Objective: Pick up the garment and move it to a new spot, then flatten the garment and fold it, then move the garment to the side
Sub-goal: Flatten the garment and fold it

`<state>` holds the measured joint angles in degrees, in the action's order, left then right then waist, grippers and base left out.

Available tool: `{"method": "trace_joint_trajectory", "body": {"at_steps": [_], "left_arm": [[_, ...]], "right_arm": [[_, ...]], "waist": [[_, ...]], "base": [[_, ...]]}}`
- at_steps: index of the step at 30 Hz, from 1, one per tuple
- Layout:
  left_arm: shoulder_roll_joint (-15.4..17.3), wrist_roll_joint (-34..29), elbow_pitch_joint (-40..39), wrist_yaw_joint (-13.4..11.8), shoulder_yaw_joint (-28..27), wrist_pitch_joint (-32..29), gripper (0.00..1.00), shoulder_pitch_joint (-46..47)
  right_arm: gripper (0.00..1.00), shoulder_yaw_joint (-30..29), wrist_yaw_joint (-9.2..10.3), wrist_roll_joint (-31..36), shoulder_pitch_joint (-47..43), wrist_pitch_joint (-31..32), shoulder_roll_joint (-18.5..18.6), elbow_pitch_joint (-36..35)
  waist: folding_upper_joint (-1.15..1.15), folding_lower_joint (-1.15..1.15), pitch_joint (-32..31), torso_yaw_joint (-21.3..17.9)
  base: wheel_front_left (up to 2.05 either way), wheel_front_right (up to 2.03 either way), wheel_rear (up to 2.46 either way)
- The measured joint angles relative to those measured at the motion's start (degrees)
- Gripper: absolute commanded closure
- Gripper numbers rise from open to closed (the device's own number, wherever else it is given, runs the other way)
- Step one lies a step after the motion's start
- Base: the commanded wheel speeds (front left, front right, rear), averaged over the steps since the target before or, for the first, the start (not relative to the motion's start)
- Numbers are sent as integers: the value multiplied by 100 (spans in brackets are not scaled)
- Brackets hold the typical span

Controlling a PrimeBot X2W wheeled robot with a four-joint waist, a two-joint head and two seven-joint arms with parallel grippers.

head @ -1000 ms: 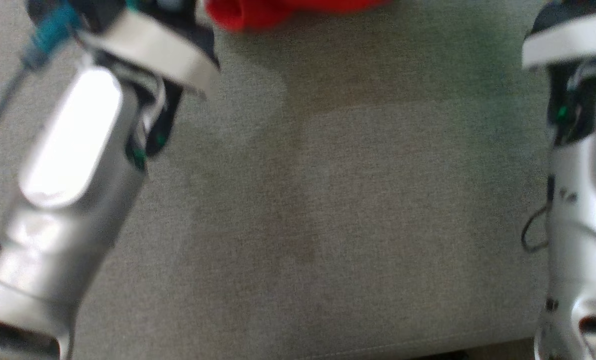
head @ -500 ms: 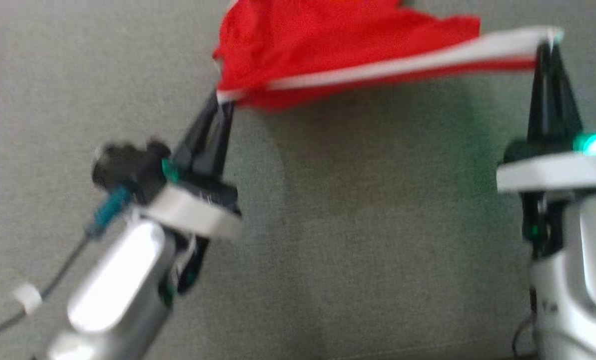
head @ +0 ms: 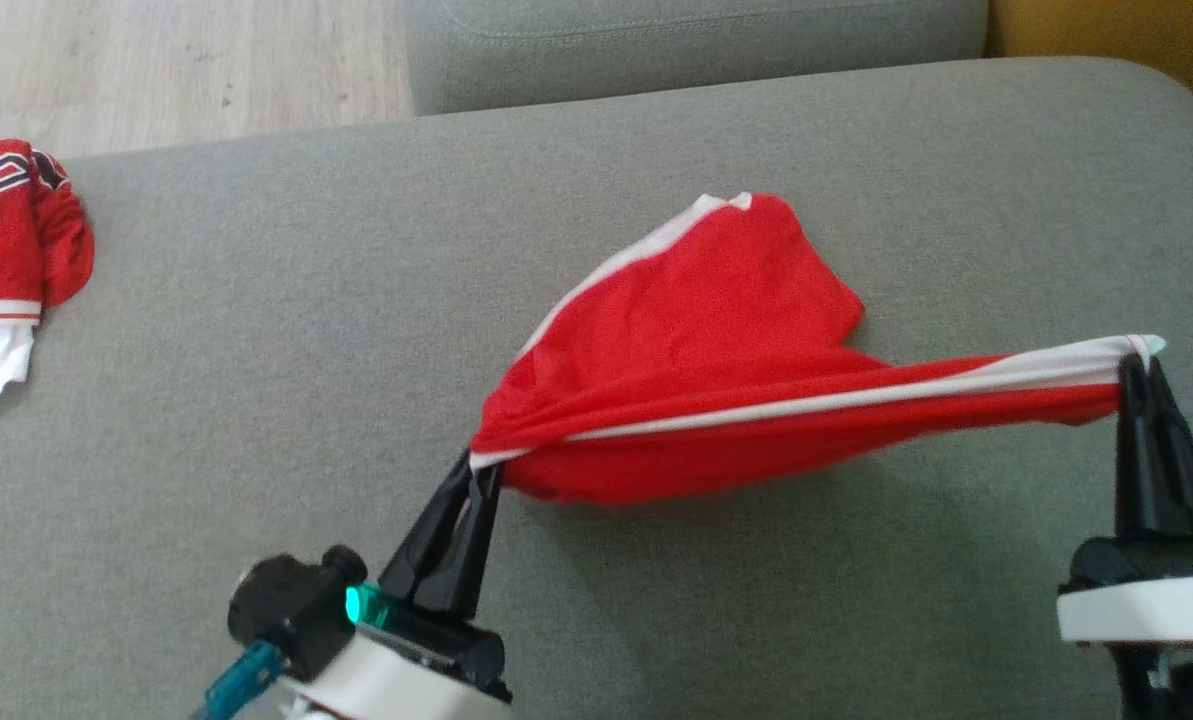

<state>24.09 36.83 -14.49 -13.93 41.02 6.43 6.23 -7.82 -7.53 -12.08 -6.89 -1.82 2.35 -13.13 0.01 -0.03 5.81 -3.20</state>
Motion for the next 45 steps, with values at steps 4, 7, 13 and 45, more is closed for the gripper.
{"method": "trace_joint_trajectory", "body": {"at_steps": [4,7,13,45], "left_arm": [[27,156,-196,-73,40,-60,100,-220],[-9,240,-103,-66,133,-91,100,-214],[-557,692,724,245,299,-183,100,-108],[-1815,1184,3288,790,167,-138,0,1814]], "right_arm": [[100,-55,0,-1,-186,192,-3,-318],[100,-90,0,14,-172,304,-4,-285],[100,-180,0,327,589,514,-4,341],[0,1232,0,702,4768,1177,946,5001]], "waist": [[0,3,53,69],[0,3,146,152],[0,4,454,409],[0,3,1302,1409]], "base": [[0,0,0],[0,0,0],[0,0,0],[0,0,0]]}}
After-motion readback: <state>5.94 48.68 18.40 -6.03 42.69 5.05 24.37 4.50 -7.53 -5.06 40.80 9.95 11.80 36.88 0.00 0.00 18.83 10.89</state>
